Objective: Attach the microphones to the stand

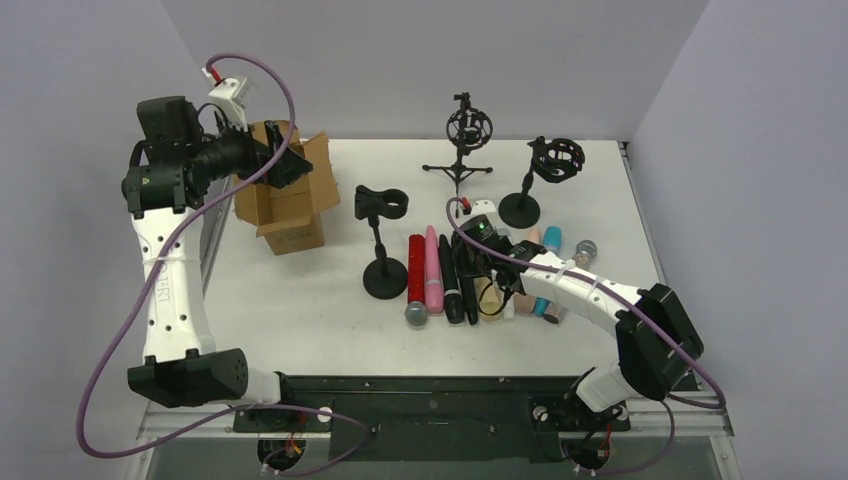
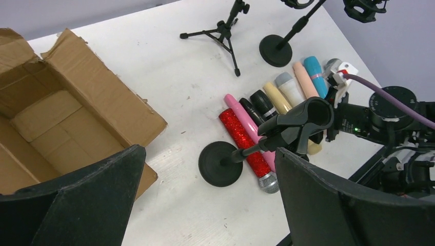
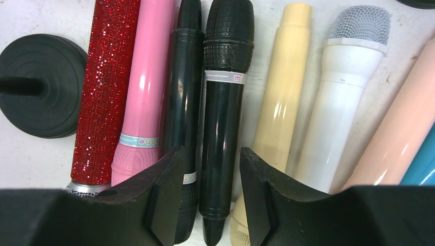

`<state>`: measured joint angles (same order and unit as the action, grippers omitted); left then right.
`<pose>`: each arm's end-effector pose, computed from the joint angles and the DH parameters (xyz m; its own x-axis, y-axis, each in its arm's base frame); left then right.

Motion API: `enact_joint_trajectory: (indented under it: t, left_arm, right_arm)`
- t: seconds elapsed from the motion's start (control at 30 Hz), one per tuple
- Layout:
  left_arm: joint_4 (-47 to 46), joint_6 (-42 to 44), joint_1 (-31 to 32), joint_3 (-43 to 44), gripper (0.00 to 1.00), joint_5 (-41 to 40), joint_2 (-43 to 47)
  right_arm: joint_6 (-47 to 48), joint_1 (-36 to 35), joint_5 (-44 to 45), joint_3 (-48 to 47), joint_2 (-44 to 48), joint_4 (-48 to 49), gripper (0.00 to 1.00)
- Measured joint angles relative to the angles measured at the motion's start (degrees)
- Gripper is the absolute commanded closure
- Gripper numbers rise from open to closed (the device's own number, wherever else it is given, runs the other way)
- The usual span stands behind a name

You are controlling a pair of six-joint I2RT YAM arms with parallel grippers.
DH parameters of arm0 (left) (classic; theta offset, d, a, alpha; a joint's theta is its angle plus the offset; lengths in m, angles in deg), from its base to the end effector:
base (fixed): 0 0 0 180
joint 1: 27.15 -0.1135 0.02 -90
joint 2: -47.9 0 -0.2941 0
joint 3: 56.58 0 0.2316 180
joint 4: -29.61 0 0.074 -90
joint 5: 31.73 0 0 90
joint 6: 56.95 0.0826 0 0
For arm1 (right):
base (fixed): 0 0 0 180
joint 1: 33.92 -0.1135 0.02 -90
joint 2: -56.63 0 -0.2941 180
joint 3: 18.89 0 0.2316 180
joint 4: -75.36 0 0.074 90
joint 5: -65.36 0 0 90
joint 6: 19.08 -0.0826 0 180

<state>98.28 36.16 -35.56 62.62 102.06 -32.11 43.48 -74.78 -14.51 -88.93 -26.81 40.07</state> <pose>0.2703 -0.0178 0.4837 -0.4595 -0.0283 -0.8877 0.5161 0.8049 -0.2928 0.2472 0.1946 0.2353 -0.7605 -0.0580 -0.6467 -0.2318 0.9546 0.1870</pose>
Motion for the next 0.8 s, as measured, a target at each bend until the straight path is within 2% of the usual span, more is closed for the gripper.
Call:
enact_joint_trajectory:
  t: [0.23, 0.53, 0.8]
  left_arm:
    - [4.7, 3.13, -0.28, -0.48, 0.04, 0.79, -2.32]
    - [5.25, 7.34, -1.7, -11.41, 0.04, -0.2, 2.51]
    - [4.57, 7.63, -1.7, -10.82, 0.04, 1.05, 0.61]
  right_arm:
    - [-0.31, 1.05, 0.61, -1.09, -2.23, -0.96, 0.59]
    - [-1.62, 2.97, 1.22, 1.84, -2.23, -0.79, 0.53]
    - [-1.77, 8.48, 2.45, 4.13, -1.68, -1.86, 0.54]
